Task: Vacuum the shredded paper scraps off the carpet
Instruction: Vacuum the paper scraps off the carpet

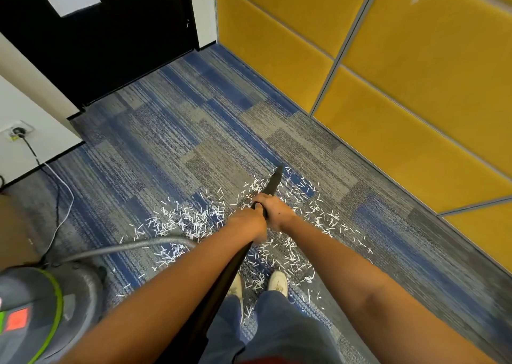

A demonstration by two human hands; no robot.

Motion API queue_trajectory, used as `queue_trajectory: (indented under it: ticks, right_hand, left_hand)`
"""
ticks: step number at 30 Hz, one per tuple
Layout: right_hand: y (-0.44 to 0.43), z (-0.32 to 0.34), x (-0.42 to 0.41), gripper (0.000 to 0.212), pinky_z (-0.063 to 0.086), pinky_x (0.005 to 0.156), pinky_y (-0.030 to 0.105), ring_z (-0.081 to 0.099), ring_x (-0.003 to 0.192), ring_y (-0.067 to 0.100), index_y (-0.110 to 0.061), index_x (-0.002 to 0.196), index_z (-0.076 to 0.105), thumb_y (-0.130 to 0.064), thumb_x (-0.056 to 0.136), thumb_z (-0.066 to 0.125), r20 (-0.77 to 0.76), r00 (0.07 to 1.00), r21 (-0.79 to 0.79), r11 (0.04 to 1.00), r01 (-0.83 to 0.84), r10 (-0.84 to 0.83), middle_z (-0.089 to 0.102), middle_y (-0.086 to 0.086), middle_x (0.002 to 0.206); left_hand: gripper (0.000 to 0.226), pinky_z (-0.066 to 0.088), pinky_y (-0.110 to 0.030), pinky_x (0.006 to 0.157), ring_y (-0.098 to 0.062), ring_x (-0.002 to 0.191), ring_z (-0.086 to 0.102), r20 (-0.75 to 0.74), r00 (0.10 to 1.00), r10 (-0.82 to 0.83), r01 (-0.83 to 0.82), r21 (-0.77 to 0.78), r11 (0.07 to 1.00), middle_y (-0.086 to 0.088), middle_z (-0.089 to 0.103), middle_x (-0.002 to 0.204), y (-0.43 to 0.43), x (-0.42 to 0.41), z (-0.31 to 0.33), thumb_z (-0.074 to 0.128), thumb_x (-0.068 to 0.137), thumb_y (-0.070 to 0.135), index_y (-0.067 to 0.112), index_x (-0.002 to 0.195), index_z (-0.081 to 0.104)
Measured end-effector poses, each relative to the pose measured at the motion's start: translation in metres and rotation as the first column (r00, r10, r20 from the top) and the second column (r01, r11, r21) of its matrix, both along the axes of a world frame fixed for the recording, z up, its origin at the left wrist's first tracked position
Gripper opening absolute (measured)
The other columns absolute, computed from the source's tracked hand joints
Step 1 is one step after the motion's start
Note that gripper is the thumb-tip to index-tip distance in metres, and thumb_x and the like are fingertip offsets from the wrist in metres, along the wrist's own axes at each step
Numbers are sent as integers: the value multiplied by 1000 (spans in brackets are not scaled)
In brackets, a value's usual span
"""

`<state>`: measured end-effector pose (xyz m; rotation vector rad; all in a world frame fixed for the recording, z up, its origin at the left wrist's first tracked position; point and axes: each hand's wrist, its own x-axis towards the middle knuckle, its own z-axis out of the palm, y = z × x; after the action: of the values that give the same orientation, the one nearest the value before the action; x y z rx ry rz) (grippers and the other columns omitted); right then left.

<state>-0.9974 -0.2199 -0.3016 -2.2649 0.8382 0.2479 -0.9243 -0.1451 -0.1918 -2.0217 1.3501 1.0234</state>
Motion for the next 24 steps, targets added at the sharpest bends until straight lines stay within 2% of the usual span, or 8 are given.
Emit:
queue_trajectory:
  ticks: [2,6,12,18,24]
  right_hand:
    - [0,0,-7,33,42,96,41,55,104,28,-7,113,60,1,80,61,1,1000,-1,1000,23,-23,58,13,114]
    - [4,-3,-21,35,42,97,41,55,105,28,-9,115,58,0,81,62,-32,998,-8,999,53,-53,57,11,114]
    - [15,-7,-35,34,43,95,40,54,102,27,-10,115,56,-2,82,60,-47,994,-40,995,92,-94,57,10,114]
    - [27,-7,-15,29,46,93,41,57,99,27,-10,108,59,-1,80,61,-13,998,-28,998,65,-65,59,10,110]
    - [36,-3,14,30,46,93,43,56,100,28,-11,109,59,-4,80,63,-18,1000,-3,1000,7,-7,58,10,111]
  left_hand:
    - [71,49,-31,86,-23,108,57,-11,1000,-22,21,-9,1000,-9,53,120,-1,-4,1,50,92,10,11,150,9]
    - [76,47,-34,88,-26,114,54,-39,996,-81,80,-27,996,-11,48,127,1,-14,1,46,95,12,13,150,-6]
    - [80,47,-35,90,-27,114,54,-75,991,-109,107,-37,994,-12,49,128,8,-21,1,47,93,10,15,151,-8]
    - [79,48,-32,87,-24,111,55,-64,997,-46,44,-35,998,-10,50,125,23,-7,0,49,93,13,15,151,-4]
    - [75,48,-31,85,-24,109,57,-49,999,19,-21,-50,999,-9,53,121,37,15,0,46,94,13,15,151,-3]
